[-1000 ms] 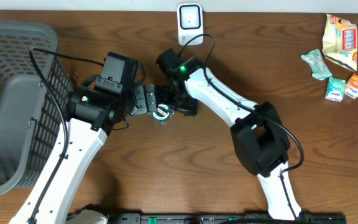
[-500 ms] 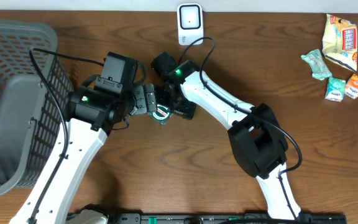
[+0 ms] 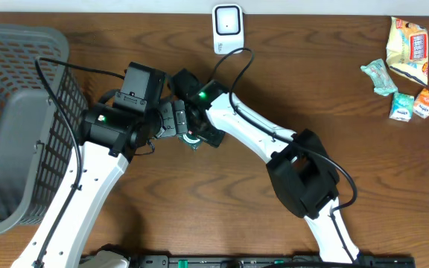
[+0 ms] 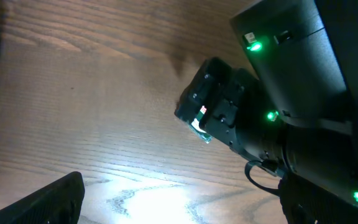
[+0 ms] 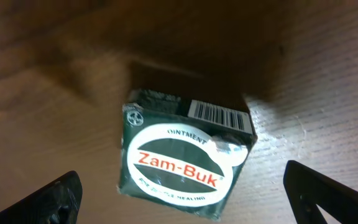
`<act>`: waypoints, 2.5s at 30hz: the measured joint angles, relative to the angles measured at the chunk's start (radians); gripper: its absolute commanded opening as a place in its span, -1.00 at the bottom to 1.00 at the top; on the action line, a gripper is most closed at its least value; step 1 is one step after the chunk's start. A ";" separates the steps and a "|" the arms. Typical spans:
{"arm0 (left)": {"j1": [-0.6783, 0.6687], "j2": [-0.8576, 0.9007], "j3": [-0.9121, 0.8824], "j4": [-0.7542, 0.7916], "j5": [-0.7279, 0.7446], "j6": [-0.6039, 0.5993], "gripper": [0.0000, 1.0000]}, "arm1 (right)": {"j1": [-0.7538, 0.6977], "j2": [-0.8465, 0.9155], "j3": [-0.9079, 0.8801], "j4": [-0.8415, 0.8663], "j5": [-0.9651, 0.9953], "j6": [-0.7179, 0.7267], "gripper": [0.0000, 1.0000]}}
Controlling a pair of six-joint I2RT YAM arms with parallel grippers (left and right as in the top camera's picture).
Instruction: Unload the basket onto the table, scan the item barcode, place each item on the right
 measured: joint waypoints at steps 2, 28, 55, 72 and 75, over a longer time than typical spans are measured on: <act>0.000 0.000 0.000 0.000 0.000 0.000 0.95 | 0.002 0.000 0.000 0.002 0.016 0.016 0.95; 0.006 -0.002 0.000 -0.002 -0.017 0.000 0.96 | -0.002 0.054 0.000 -0.053 0.061 -0.021 0.45; 0.005 -0.002 0.000 -0.002 -0.015 0.000 0.96 | -0.355 0.054 0.000 -0.221 -0.397 -0.575 0.60; 0.005 -0.002 0.000 -0.002 -0.015 0.000 0.95 | -0.096 0.054 0.000 -0.156 -0.181 -0.065 0.72; 0.005 -0.002 0.000 -0.002 -0.015 0.000 0.96 | -0.072 0.054 0.000 -0.148 -0.142 -0.026 0.57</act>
